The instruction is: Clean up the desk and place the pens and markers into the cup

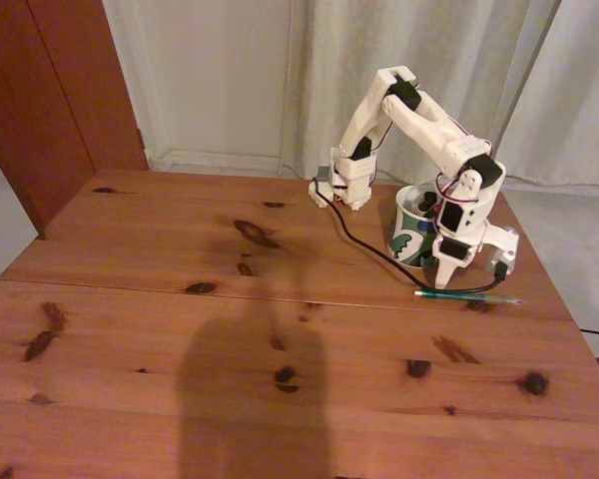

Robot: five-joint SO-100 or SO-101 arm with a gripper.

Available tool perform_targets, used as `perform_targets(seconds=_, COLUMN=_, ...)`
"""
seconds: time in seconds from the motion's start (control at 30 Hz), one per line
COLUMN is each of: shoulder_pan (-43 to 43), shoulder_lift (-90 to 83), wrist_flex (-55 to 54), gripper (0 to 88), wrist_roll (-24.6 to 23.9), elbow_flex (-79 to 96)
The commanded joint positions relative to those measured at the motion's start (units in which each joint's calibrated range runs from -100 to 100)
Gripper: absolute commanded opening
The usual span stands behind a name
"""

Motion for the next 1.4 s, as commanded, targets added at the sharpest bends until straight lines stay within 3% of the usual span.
perform_targets(seconds=0.0, shoulder_pan=1.9, shoulder_lift=-0.7, wrist_flex=-0.7, gripper=12.7, wrist_roll=0.2, elbow_flex=-4.7)
perform_targets(seconds=1.37, shoulder_pan=5.1, shoulder_lift=0.7, wrist_flex=-0.8, gripper=12.4, wrist_roll=0.4, elbow_flex=3.3)
